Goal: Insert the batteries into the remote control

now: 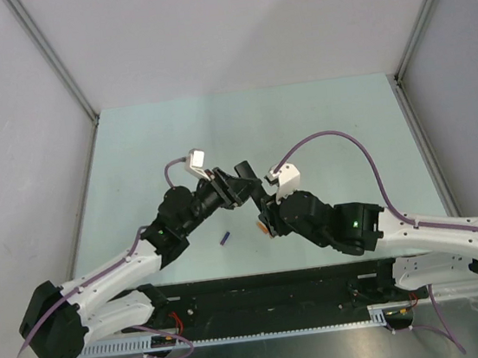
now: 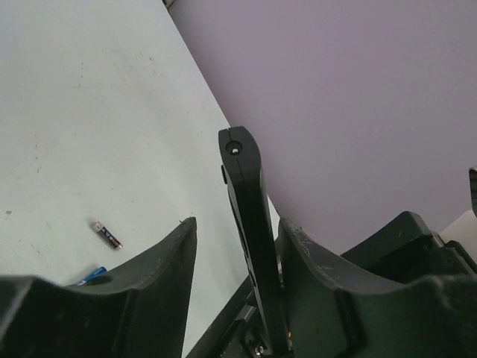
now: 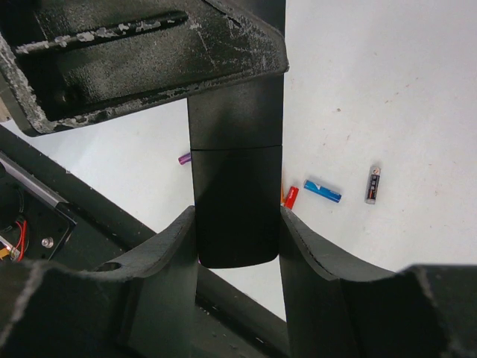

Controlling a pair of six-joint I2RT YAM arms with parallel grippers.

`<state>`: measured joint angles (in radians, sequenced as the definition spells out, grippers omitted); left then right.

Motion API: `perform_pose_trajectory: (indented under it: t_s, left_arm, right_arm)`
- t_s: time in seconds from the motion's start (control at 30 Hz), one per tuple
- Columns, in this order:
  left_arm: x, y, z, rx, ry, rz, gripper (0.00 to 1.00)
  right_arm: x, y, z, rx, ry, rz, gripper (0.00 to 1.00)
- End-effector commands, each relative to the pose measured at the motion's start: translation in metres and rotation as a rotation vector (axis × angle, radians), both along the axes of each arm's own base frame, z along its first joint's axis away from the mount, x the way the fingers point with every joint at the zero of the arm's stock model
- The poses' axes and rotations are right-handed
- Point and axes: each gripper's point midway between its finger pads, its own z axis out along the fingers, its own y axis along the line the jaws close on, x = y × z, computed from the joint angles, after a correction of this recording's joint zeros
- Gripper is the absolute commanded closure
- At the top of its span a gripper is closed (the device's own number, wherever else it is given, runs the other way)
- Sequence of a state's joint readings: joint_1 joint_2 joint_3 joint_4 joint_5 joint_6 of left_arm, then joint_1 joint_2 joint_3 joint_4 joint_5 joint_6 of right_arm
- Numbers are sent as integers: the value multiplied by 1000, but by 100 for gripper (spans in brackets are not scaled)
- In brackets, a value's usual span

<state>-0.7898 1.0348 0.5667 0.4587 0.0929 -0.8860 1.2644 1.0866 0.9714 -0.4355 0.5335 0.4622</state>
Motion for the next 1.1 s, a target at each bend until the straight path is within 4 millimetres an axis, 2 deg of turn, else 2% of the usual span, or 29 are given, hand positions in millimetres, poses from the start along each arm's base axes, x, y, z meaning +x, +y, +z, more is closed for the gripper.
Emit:
perform_pose_trajectory:
  t_s: [0.0,0.13,0.23,0.5,0.6,0.7,0.73,0.83,0.93,1.03,1.07]
  left_arm:
    - [-4,-7,25,-70,-42,-34,49]
    - [-6,-9,22,-72,-34,-46,50]
    - [-8,-11,18,-65,-28,-54,56]
    - [-8,-11,15,-60,-32,-55,84]
    - [-7,-10,16,-58,-37,-50,100]
    - [-4,-9,18,-60,-43,-32,100]
    - [-4,-8,18,-58,-47,-27,100]
    - [4,1,23,-60,-67,18,100]
    - [19,18,25,-75,-66,97,100]
    - [29,33,28,-106,-52,167,100]
    - [33,38,31,-110,-62,206,100]
  right_arm:
    - [2,11,29,94,-23,-9,74]
    - [3,12,29,96,-24,-11,74]
    - [3,11,29,94,-25,-15,74]
    - [4,9,27,89,-22,-23,72]
    - [3,7,28,93,-19,-26,67]
    - [2,4,29,97,-11,-35,41]
    - [2,2,29,100,-10,-38,29]
    - [-2,-5,35,130,8,-47,14]
    - [-6,-16,42,171,27,-72,10]
    - [-3,-27,50,238,29,-128,10]
    - [1,-29,47,260,27,-157,10]
